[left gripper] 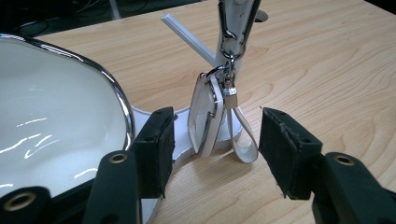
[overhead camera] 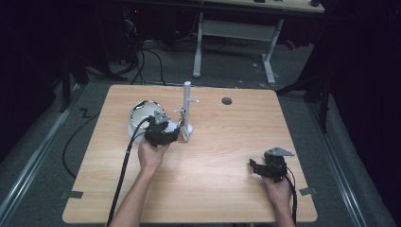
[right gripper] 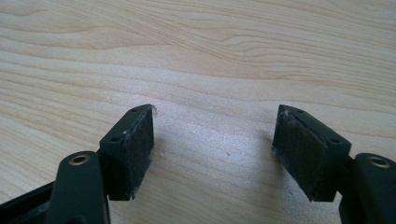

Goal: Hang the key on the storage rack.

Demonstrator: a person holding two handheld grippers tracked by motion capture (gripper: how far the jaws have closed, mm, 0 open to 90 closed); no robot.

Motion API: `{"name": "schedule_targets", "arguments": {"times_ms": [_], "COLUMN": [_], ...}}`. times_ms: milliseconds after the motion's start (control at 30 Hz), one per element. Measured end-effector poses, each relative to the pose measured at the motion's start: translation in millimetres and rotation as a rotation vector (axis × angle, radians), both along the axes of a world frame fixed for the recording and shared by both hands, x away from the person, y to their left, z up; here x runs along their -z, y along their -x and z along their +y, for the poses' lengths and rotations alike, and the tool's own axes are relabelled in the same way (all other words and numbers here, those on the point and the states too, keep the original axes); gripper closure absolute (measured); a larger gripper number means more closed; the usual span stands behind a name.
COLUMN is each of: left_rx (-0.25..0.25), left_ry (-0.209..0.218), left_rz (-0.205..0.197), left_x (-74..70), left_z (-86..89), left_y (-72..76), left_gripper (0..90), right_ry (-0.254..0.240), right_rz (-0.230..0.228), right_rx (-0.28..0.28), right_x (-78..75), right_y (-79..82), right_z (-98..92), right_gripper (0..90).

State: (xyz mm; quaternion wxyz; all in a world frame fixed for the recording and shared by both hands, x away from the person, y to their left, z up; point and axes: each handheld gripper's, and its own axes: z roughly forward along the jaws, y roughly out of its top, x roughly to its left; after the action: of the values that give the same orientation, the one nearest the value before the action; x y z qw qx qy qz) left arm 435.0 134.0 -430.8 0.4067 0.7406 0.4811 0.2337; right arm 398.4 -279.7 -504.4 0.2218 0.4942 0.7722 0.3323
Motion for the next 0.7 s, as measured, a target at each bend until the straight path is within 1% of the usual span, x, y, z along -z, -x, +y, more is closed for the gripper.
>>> {"name": "schedule_targets", "arguments": {"times_ms": [133,300,367,433,467,500,567,600,700], "left_rx": [-0.001,-0.007,-0.01,-0.01,-0.013,-0.014,-0.015,-0.019,-0.025], "left_ry": [0.002,0.029,0.033,0.033,0.036,0.03,0.041,0.052,0.068], "left_rz": [-0.005,-0.013,-0.022,-0.023,-0.015,-0.02,-0.026,-0.022,-0.019], "left_x": [-3.8,-8.9,-11.0,-11.5,-12.2,-12.8,-13.9,-14.1,-13.1], "left_z": [3.9,11.5,16.0,17.6,18.7,20.2,22.5,23.2,28.8], "left_y": [4.6,11.0,13.9,15.1,16.4,17.2,20.2,22.1,26.4], "left_gripper": [44.3,43.8,43.6,43.5,43.1,43.1,42.8,42.8,42.5], "right_ry": [0.0,0.001,0.001,0.001,0.001,0.001,0.002,0.002,0.002], "right_rz": [0.0,-0.001,-0.001,-0.001,-0.001,-0.001,-0.001,-0.001,-0.001], "right_rx": [0.0,-0.001,-0.001,-0.001,0.0,0.0,0.0,0.0,-0.001], "right_x": [0.0,0.0,0.0,0.0,0.0,0.0,0.0,0.0,0.0], "right_y": [0.0,-0.1,-0.1,-0.1,0.0,0.0,-0.1,-0.1,0.0], "right_z": [0.0,-0.1,0.0,0.0,0.0,0.0,0.0,0.0,0.1], "right_gripper": [29.3,29.3,29.3,29.2,29.3,29.3,29.3,29.3,29.3]}}
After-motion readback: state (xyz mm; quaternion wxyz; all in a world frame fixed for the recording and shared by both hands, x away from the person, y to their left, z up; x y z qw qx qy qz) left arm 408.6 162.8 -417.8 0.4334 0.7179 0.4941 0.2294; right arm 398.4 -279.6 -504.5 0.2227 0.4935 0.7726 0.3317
